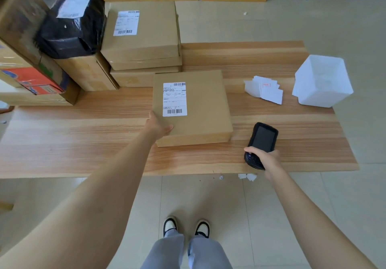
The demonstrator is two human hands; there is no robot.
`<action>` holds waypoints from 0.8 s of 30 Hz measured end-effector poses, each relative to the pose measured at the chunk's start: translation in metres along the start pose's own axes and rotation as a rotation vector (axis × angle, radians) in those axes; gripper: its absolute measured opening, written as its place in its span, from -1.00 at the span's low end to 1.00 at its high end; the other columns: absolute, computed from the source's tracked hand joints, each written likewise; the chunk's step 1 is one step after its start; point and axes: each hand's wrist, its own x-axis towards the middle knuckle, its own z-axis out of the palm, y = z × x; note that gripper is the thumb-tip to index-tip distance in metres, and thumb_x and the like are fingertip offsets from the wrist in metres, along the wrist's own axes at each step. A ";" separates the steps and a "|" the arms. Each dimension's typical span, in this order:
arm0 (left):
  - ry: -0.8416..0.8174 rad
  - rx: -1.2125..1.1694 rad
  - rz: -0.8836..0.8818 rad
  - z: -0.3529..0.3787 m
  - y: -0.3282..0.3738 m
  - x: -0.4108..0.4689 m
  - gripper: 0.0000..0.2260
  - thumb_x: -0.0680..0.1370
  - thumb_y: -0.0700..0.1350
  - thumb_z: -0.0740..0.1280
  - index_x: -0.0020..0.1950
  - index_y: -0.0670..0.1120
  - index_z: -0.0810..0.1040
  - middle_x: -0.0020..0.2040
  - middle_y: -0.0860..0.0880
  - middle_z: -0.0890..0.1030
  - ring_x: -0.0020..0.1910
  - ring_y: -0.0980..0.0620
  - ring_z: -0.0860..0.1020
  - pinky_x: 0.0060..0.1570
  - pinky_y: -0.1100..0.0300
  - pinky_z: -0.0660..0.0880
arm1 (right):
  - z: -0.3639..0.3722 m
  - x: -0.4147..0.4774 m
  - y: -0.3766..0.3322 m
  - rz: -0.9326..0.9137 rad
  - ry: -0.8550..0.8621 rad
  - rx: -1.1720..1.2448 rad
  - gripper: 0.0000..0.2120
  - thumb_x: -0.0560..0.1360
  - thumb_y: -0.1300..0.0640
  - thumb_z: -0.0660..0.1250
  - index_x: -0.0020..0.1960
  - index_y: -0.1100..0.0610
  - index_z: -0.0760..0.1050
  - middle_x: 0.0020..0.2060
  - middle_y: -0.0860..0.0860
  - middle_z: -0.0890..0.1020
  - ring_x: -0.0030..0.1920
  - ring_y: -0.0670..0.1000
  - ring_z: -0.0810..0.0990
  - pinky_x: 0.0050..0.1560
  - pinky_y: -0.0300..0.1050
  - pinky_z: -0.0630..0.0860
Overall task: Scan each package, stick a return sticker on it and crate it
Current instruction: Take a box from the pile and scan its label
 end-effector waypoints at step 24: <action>-0.036 0.232 0.025 -0.031 0.010 -0.046 -0.20 0.51 -0.14 0.39 0.53 -0.25 -0.10 0.43 -0.26 0.30 0.38 -0.21 0.33 0.33 -0.02 0.32 | 0.093 -0.141 -0.071 -0.023 -0.562 0.340 -0.90 0.43 0.32 0.36 -0.05 0.25 0.56 -0.20 0.12 0.62 -0.12 0.08 0.59 0.07 -0.04 0.55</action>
